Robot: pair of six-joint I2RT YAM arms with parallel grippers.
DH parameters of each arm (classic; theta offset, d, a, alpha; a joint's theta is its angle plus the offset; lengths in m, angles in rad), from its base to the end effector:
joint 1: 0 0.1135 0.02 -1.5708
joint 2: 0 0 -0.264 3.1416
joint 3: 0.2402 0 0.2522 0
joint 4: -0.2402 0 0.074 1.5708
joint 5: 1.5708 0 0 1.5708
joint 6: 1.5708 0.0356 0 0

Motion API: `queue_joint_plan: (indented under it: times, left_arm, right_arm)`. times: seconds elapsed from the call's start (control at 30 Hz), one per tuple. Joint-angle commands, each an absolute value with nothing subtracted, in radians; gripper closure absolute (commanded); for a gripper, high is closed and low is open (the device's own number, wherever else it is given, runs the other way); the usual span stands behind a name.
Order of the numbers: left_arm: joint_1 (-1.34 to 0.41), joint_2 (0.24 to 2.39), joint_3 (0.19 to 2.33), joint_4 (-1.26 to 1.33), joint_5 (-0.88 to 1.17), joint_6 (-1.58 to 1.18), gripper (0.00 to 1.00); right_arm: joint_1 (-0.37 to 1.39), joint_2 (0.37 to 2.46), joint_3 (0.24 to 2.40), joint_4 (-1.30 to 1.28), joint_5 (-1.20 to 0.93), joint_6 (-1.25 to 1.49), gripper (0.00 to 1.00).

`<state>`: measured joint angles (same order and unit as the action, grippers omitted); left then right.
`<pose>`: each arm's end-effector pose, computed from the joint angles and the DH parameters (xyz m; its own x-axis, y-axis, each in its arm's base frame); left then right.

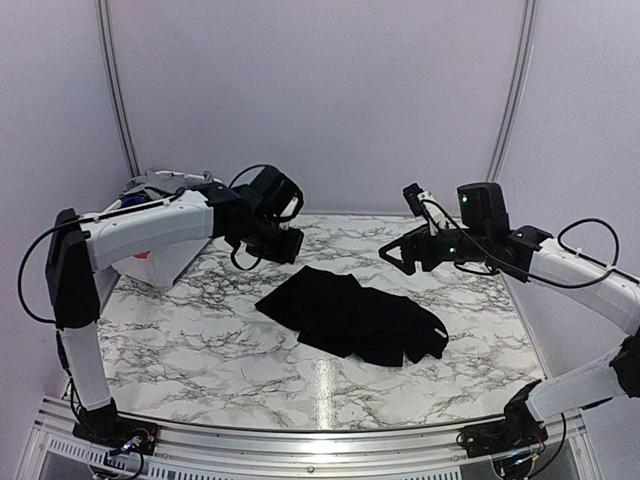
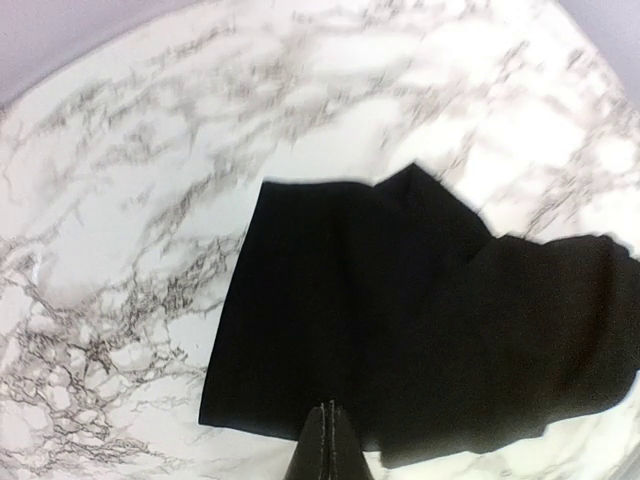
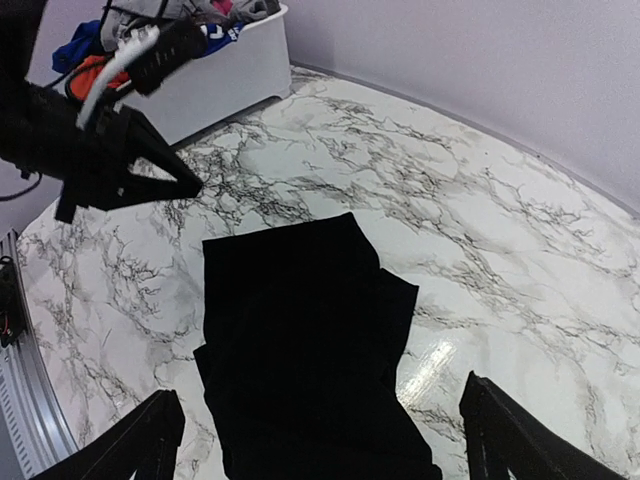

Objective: Fold and stack the mixed laundry pile
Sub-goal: Pick up the crumpled T-shirt from the center of the board.

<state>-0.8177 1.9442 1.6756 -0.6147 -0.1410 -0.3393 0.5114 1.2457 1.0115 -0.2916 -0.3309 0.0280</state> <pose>0.3030 -0.3159 0.2677 -0.7185 0.2847 -0.6346 0.4477 0.8875 -0.1088 0.2394 0.1476 0.3111 -0.4573 -0.2263 -0.8600 -0.6954 0.6938 0.1872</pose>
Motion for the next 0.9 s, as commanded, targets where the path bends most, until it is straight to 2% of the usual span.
queue_joint_plan:
  times: [0.0, 0.1, 0.13, 0.2, 0.3, 0.7, 0.8, 0.87]
  left_arm:
    - [-0.814, 1.860, 1.722, -0.632, -0.148, -0.367, 0.99]
    - [-0.771, 1.870, 1.644, -0.641, -0.155, -0.464, 0.55]
    - [-0.758, 1.871, 1.614, -0.641, -0.162, -0.494, 0.49]
    - [-0.748, 1.881, 1.561, -0.632, -0.190, -0.513, 0.28]
    - [-0.747, 1.921, 1.528, -0.632, -0.218, -0.519, 0.15]
    - [-0.751, 2.081, 1.510, -0.588, -0.209, -0.517, 0.13]
    - [-0.753, 2.111, 1.511, -0.585, -0.198, -0.517, 0.15]
    - [-0.755, 2.128, 1.512, -0.584, -0.192, -0.513, 0.20]
  right_arm:
    - [0.575, 1.256, 1.012, -0.221, -0.312, 0.011, 0.07]
    - [0.597, 1.278, 1.026, -0.232, -0.304, 0.011, 0.07]
    - [0.601, 1.280, 1.029, -0.230, -0.303, 0.014, 0.07]
    - [0.607, 1.279, 1.029, -0.225, -0.304, 0.017, 0.07]
    - [0.609, 1.283, 1.029, -0.227, -0.302, 0.017, 0.07]
    - [0.608, 1.283, 1.031, -0.258, -0.279, 0.002, 0.07]
    - [0.608, 1.279, 1.032, -0.260, -0.273, 0.002, 0.07]
    - [0.608, 1.278, 1.031, -0.262, -0.265, 0.002, 0.07]
